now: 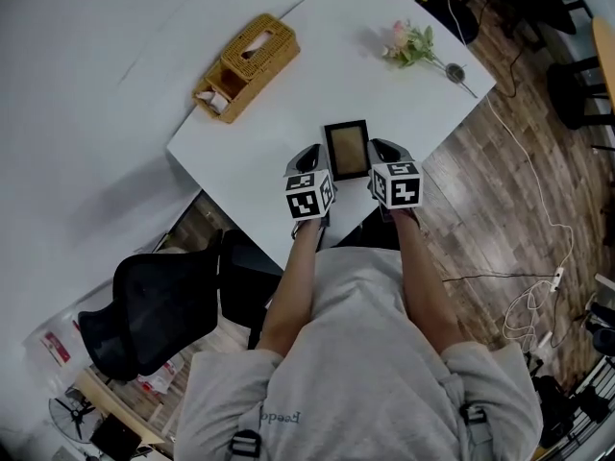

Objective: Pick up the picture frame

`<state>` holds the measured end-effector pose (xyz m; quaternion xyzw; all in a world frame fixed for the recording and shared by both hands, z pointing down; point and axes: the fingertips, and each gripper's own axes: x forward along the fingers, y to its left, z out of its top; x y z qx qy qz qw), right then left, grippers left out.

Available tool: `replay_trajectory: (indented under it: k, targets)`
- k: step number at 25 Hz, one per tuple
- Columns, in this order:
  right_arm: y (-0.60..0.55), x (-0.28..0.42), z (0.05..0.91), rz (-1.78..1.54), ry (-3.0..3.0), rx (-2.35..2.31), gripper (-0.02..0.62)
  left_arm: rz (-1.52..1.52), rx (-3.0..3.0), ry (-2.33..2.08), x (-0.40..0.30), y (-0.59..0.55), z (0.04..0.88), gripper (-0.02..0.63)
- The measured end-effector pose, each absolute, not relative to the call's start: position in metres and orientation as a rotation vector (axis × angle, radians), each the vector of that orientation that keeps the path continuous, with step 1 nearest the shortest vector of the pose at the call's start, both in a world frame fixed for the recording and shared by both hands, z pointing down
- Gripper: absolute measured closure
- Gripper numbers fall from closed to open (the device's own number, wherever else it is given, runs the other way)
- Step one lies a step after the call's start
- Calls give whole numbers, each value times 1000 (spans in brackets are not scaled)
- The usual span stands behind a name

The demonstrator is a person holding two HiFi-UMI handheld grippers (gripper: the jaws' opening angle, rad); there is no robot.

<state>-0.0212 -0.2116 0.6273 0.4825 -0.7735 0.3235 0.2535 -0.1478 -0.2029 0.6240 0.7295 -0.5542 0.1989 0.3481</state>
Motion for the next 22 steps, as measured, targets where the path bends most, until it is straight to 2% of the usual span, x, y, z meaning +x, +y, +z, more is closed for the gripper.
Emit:
replay_trajectory:
  k: [5,8,9,11,12,17,22]
  targets:
    - [-208,-20,640,904,-2089,1292,563,545,1887,-1423,-137,-203,635,577]
    - [-207,-19,648,926,-2082,1277,513,529,1869,-1416,-136,-202,640,575]
    - [-207,-19,651,931,-2080,1273,511,525,1862,-1413,-137,-201,642,566]
    - [-207,-20,655,943,-2076,1264,486,527,1852,-1405,-136,-199,646,474]
    - [-206,-21,656,948,-2073,1258,471,532,1848,-1403,-136,-199,647,459]
    - [-207,-24,667,970,-2058,1232,431,568,1830,-1398,-135,-199,658,437]
    - [-207,-25,681,1005,-2027,1231,426,595,1800,-1385,-132,-197,671,439]
